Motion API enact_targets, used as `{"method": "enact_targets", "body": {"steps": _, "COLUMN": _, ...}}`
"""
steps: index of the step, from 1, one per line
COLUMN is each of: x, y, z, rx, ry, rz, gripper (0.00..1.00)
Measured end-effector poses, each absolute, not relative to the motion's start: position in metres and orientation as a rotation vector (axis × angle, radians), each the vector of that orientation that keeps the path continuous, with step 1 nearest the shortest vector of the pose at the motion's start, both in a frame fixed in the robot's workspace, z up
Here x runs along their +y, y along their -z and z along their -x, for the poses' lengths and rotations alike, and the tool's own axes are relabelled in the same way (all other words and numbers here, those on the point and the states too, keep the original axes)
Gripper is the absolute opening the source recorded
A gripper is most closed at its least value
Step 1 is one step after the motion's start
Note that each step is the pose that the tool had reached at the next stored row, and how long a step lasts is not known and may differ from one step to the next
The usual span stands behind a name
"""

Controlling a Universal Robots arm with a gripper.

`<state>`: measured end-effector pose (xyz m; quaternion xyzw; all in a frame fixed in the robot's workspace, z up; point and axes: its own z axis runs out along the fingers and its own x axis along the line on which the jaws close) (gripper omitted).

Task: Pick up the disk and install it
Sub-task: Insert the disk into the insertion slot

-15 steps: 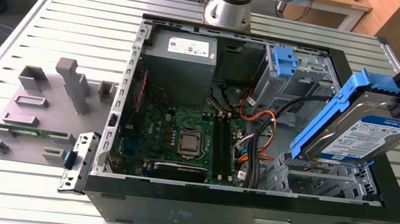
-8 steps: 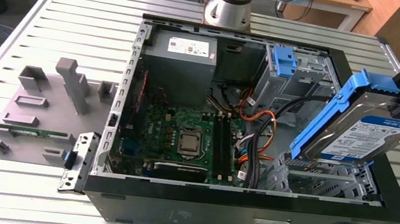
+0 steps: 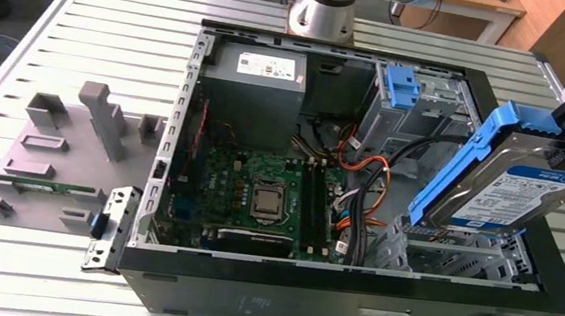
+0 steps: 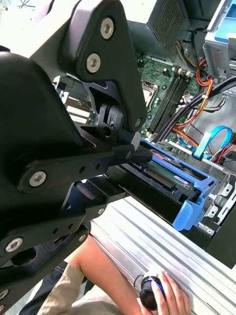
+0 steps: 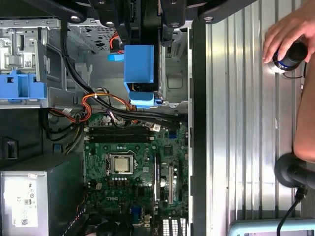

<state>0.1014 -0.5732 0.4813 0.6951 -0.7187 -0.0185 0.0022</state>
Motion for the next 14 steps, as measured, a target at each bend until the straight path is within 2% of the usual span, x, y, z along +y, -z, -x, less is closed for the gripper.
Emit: {"method": "enact_targets", "body": {"steps": 14, "x": -0.5731, "y": -0.475, "z": -0.1014, "rx": -2.255, "ry": 0.057, "rz": -2.181, "gripper": 0.35}}
